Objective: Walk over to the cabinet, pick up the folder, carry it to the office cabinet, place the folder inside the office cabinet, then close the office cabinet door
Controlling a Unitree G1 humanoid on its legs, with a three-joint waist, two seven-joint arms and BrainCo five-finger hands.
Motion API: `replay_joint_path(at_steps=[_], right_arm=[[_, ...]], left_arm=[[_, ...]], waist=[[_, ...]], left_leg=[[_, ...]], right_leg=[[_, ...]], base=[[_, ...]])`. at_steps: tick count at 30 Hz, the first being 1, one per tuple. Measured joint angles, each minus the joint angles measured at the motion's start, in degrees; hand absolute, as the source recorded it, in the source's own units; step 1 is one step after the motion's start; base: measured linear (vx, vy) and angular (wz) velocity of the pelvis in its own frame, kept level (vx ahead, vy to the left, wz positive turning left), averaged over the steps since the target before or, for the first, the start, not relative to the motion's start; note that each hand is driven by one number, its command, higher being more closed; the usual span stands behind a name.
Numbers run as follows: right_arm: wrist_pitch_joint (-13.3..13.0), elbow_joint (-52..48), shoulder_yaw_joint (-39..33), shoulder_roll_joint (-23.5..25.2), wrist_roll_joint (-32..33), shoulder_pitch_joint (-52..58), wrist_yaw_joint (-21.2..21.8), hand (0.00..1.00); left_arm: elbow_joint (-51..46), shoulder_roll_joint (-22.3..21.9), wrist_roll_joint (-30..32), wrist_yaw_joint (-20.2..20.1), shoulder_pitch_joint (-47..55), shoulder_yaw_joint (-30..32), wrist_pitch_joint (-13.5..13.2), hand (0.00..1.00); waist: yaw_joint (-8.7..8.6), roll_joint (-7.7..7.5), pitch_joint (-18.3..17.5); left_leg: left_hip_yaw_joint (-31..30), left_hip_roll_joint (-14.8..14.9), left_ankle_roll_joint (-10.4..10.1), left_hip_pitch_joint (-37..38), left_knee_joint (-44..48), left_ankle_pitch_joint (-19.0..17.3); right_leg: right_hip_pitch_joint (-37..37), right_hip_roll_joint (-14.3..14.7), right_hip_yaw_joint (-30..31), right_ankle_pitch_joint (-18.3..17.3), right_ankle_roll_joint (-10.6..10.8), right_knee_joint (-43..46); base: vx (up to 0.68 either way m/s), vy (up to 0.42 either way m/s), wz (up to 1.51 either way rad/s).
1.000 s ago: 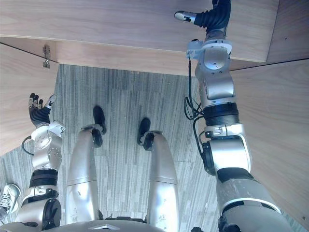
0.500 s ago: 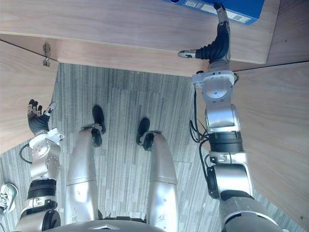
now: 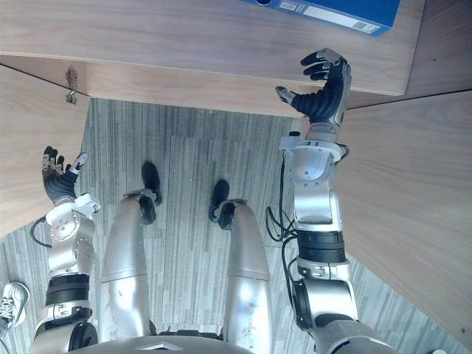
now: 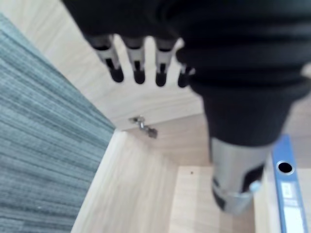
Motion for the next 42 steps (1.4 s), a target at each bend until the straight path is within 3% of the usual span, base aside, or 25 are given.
replay_joint_path(at_steps=[8, 15, 26, 31, 42], right_arm=[[-1.58, 7.11, 1.24, 0.13, 0.07, -8.4, -4.81, 1.0], [-2.36, 14.06, 1.23, -2.39, 2.98, -15.44, -6.5, 1.0], [-3.16, 24.3, 2.87, -8.43, 9.72, -23.96, -7.27, 1.0], [-3.4, 28.75, 6.79, -11.44, 11.89, -29.33, -7.11, 1.0], [-5.09, 34.48, 9.03, -14.22, 16.93, -37.62, -7.14, 1.0]], left_arm=[[2.31, -0.14, 0.03, 1.0, -0.41, -2.58, -1.23, 0.0], [3.47, -0.97, 0.01, 1.68, -0.41, -2.73, -2.75, 0.0], [7.26, -0.84, -0.12, 2.66, -0.19, -4.59, -4.0, 0.0], [7.38, -0.53, -0.47, 2.66, -0.2, -4.75, -4.29, 0.0], [7.56, 1.48, -2.77, 2.66, -0.68, -4.84, -4.39, 0.0]], waist=[[0.47, -0.78, 0.67], [1.41, -0.83, 0.8], [2.34, -0.77, 1.97], [2.46, -0.66, 2.5], [2.2, -0.6, 2.81]], left_leg=[[0.04, 0.0, 0.1, -1.52, 1.04, -0.08], [-0.29, -0.49, 0.25, -3.88, 2.86, -0.46], [-0.69, -0.95, 0.71, -6.81, 4.21, -0.49], [-0.67, -0.95, 0.73, -8.34, 5.26, -0.51], [-0.06, -0.95, 0.95, -11.04, 6.43, -0.37]], right_leg=[[-1.75, -0.11, 0.41, -0.09, 0.05, 1.35], [-3.79, -0.94, 0.28, -0.77, 0.2, 3.41], [-6.24, -1.92, -0.06, -1.11, 0.4, 5.01], [-7.84, -2.16, 0.09, -1.4, 0.39, 6.34], [-10.84, -2.95, 0.18, -1.96, 0.23, 8.52]], base=[[0.0, 0.002, 0.0], [0.0, 0.015, 0.03], [0.0, 0.012, 0.03], [0.0, 0.0, 0.0], [-0.01, 0.012, 0.02]])
